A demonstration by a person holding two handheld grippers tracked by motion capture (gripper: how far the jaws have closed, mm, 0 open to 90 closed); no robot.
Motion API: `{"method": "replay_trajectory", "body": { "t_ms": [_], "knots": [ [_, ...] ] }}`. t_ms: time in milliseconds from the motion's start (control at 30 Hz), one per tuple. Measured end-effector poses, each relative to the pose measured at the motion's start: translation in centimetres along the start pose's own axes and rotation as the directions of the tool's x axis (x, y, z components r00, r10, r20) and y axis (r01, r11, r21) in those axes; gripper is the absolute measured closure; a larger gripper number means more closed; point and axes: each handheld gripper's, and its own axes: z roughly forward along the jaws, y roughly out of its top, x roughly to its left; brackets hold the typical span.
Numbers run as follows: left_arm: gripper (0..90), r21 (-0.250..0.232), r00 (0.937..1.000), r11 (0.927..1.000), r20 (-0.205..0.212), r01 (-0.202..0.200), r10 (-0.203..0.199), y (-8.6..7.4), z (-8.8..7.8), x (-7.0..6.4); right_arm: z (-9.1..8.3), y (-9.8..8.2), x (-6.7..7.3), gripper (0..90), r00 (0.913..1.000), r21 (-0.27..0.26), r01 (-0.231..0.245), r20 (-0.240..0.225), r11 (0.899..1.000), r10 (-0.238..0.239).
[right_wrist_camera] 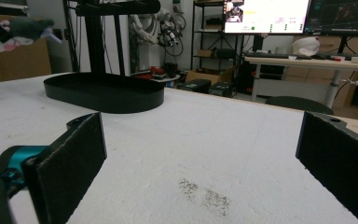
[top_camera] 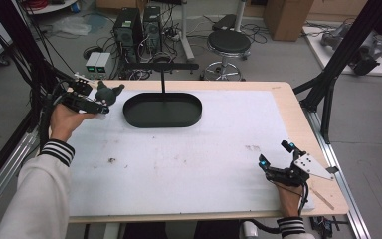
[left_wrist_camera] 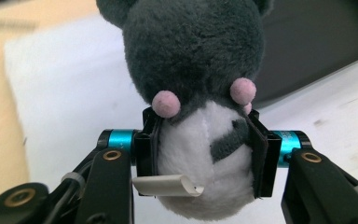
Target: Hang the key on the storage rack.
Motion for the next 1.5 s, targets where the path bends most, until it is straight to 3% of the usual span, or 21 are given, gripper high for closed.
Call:
{"method": "replay_trajectory", "body": {
  "t_ms": [200,300,433,567,700,867,1133,1500],
  "knots": [
    [55.1,-0.042,0.9984,0.9984,0.038,-0.039,0.041,1.2,-0.7,-1.1,0.0,0.0,0.0,0.6,1.0,-0.001,-0.001,0.0,1.0,0.001],
    [55.2,-0.074,0.9974,0.9968,0.063,-0.029,0.034,1.4,-1.0,-1.3,0.0,0.0,0.0,0.6,1.0,0.0,0.002,0.0,1.0,-0.002],
    [55.2,-0.072,0.998,0.9966,0.046,-0.04,0.044,1.8,-1.1,-1.7,0.0,0.0,0.0,0.6,1.0,0.0,0.001,0.001,1.0,-0.001],
    [55.2,-0.103,0.9971,0.9938,0.059,-0.041,0.047,2.0,-1.3,-2.0,0.0,0.0,0.0,0.6,1.0,0.0,-0.003,-0.001,1.0,0.003],
    [55.2,-0.096,0.9971,0.9943,0.056,-0.046,0.051,2.3,-1.3,-2.2,0.0,0.0,0.0,0.6,1.0,-0.001,0.001,-0.001,1.0,-0.001],
    [55.2,-0.101,0.9954,0.9939,0.08,-0.044,0.053,3.0,-1.6,-2.6,0.0,0.0,0.0,0.6,1.0,0.0,-0.003,-0.001,1.0,0.003],
    [55.2,-0.093,0.9953,0.9931,0.06,-0.071,0.077,4.2,-1.7,-3.2,0.0,0.0,0.0,0.6,1.0,-0.001,-0.007,0.0,1.0,0.007],
    [55.2,-0.117,0.9973,0.9916,0.043,-0.054,0.06,5.6,-1.5,-3.8,0.0,0.0,0.0,0.6,1.0,0.0,-0.007,-0.002,1.0,0.007]
  ]
}}
